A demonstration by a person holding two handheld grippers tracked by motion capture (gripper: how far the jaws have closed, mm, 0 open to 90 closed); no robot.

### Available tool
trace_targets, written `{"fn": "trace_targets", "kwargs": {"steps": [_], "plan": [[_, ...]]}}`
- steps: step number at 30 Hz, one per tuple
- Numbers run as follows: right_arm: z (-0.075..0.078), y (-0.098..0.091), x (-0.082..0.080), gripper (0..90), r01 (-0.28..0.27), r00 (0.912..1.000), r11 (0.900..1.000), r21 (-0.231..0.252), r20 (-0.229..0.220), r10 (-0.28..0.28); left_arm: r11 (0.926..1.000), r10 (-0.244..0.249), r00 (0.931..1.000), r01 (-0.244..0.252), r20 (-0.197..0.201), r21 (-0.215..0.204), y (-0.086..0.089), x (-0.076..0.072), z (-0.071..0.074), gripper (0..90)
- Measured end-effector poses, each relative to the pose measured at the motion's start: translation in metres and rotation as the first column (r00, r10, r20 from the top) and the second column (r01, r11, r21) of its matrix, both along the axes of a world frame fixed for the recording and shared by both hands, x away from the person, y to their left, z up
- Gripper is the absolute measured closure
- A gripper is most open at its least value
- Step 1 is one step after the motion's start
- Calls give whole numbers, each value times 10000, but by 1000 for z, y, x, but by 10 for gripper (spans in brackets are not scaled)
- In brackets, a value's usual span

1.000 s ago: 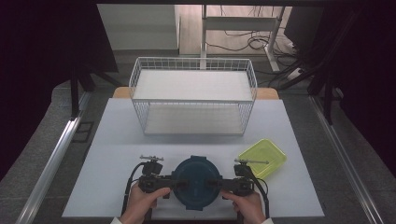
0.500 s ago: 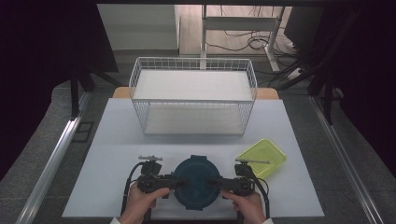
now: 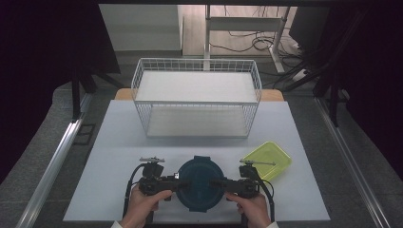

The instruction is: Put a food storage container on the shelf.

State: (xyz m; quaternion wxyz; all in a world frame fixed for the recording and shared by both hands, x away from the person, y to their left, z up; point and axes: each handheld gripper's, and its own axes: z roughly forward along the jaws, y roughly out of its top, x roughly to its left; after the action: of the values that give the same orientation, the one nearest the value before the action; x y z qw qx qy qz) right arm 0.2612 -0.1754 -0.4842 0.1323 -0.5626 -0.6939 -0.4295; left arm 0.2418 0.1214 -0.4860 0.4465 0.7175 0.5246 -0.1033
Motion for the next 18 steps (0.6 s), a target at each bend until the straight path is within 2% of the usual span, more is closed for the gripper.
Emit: {"fn": "trace_targets", "kwargs": {"steps": [9, 18], "plan": [[4, -1, 2, 322, -25, 9998, 10000, -34, 207, 25, 10000, -85, 9999, 85, 75, -24, 1, 2, 4, 356], [9, -1, 5, 323, -49, 9998, 10000, -52, 209, 50, 10000, -60, 9999, 61, 105, -76, 0, 6, 10, 357]]}}
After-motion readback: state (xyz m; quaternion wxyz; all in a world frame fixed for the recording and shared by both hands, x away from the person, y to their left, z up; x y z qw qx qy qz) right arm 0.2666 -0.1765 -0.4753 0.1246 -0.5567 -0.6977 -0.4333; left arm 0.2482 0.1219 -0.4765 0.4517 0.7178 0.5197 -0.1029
